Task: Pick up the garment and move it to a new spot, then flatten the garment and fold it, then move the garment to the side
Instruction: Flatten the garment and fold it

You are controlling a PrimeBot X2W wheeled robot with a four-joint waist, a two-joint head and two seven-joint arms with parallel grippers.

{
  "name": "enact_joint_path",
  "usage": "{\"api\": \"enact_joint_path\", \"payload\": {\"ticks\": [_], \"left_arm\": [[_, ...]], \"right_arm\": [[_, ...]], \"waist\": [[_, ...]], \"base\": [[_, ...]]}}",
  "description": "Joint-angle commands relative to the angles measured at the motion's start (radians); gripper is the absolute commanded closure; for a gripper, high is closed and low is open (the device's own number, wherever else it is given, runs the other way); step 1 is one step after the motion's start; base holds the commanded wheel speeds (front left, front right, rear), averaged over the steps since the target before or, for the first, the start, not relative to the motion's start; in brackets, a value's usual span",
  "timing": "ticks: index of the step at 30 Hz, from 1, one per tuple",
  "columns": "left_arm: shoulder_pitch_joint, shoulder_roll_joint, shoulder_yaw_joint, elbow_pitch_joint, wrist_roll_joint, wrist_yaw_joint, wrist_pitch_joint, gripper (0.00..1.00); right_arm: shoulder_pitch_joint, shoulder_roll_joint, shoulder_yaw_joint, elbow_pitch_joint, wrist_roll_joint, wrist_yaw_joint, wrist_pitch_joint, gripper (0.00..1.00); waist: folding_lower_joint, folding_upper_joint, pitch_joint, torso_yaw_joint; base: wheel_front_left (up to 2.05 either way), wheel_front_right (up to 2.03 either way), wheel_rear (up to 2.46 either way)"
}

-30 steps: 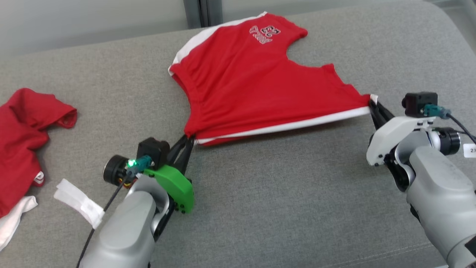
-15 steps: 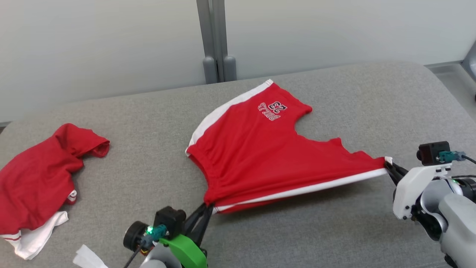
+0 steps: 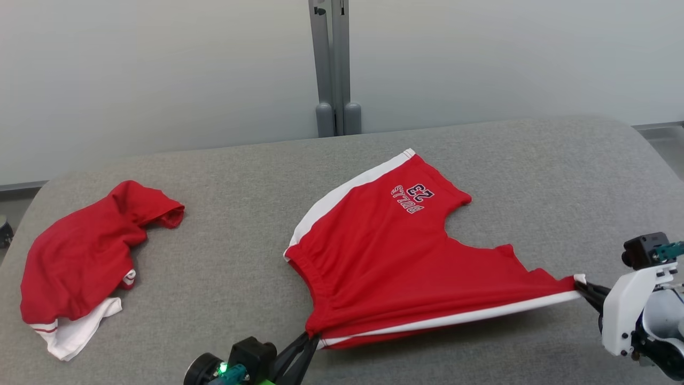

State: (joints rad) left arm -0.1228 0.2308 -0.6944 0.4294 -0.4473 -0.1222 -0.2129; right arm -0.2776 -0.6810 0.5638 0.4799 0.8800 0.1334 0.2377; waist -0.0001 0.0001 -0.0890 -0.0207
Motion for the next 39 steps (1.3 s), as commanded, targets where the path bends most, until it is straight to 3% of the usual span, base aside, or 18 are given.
{"api": "enact_joint_path", "payload": {"ticks": [1,10,18,29,39], "left_arm": [[0.002,0.027,0.021,-0.010,-0.010,0.020,0.000,1.00],[-0.102,-0.002,0.027,-0.071,0.010,0.044,0.022,1.00],[-0.211,-0.082,0.005,-0.037,0.037,0.055,0.005,1.00],[-0.414,-0.160,0.011,0.082,0.046,0.076,-0.028,1.00],[-0.541,-0.177,-0.049,0.148,-0.018,0.087,-0.046,1.00]], "right_arm": [[-0.001,-0.030,-0.031,-0.010,-0.010,-0.005,0.009,1.00],[-0.103,-0.033,-0.113,-0.097,-0.109,-0.005,0.138,1.00],[-0.316,-0.043,-0.130,-0.097,-0.176,-0.004,0.271,1.00],[-0.601,-0.023,-0.061,0.042,-0.195,-0.004,0.354,1.00],[-0.772,-0.020,0.038,0.196,-0.211,-0.004,0.320,1.00]], "waist": [[0.0001,-0.0001,0.012,0.017],[0.0001,-0.0001,0.079,0.092],[0.0001,-0.0001,0.206,0.169],[0.0001,-0.0001,0.369,0.254],[0.0001,-0.0001,0.465,0.299]], "base": [[0.00,0.00,0.00],[0.00,0.00,0.00],[0.00,0.00,0.00],[0.00,0.00,0.00],[0.00,0.00,0.00]]}}
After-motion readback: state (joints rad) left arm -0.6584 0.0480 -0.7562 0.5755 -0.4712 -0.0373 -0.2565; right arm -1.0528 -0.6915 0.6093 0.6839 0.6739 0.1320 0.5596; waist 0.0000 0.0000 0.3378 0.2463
